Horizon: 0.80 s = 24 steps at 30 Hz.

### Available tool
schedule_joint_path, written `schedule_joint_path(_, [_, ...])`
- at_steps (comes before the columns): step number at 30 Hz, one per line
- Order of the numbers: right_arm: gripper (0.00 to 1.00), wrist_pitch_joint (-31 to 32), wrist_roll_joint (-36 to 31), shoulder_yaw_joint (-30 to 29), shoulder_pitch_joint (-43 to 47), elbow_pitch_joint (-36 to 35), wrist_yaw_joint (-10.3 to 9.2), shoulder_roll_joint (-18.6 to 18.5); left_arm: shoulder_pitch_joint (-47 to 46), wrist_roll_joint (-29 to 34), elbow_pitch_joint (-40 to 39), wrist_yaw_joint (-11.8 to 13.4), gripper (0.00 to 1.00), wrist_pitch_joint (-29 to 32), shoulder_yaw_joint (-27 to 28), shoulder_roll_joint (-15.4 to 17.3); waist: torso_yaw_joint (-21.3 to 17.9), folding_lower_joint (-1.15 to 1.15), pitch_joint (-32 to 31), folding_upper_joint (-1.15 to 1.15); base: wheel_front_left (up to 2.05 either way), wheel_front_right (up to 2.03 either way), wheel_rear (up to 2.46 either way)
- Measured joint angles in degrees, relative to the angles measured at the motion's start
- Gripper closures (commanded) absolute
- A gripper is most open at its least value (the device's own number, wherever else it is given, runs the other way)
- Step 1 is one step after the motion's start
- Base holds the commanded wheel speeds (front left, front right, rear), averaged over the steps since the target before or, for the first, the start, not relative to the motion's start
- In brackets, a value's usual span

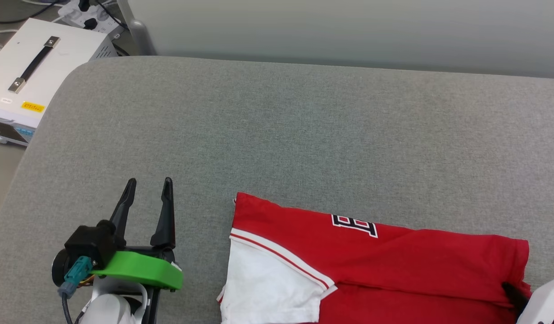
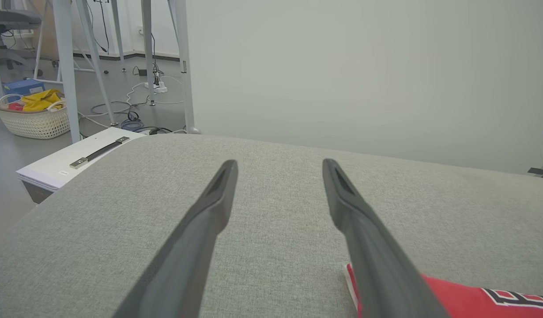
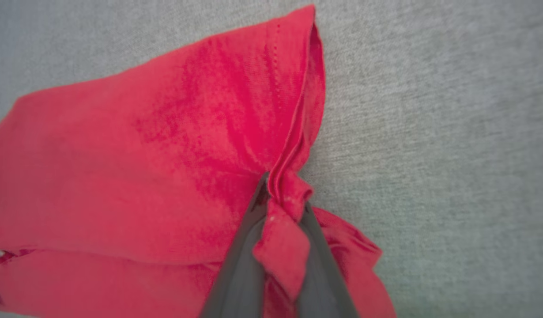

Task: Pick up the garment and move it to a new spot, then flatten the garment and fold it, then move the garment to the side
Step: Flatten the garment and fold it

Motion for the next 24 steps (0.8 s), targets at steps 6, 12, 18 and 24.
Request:
schedule_joint_path(6, [1.00,-1.9,-0.1,-2.4,-0.1,0.7,0.33,-1.0,1.0,0.9,0.6,-0.9,0.00,0.0,0.3,-0.6,-0.5,0.00,-1.3,0.00,0.00,0.00,0.00])
schedule_joint_path(12, [1.00,-3.7,-3.7,-9.5,-0.3,3.0,0.32,-3.3,1.0,1.5,1.2,-1.5,0.00,0.0,0.6,-1.1,-1.0,0.00,-2.3,0.00,0.00,0.00,0.00])
schedule_joint_path(18, [1.00,-3.1,-6.9,-14.3,-1.4,2.4,0.31,-3.5,1.1,2.3,1.6,-2.0,0.00,0.0,0.8,-2.2,-1.2,0.00,-3.0,0.00,0.00,0.00,0.00])
schedule_joint_path(24, [1.00,1.1,-7.2,-14.5,0.8,-6.0,0.25,-0.5,2.4,2.5,2.3,-2.5,0.00,0.0,1.4,-3.1,-1.4,0.00,-4.7,0.00,0.00,0.00,0.00])
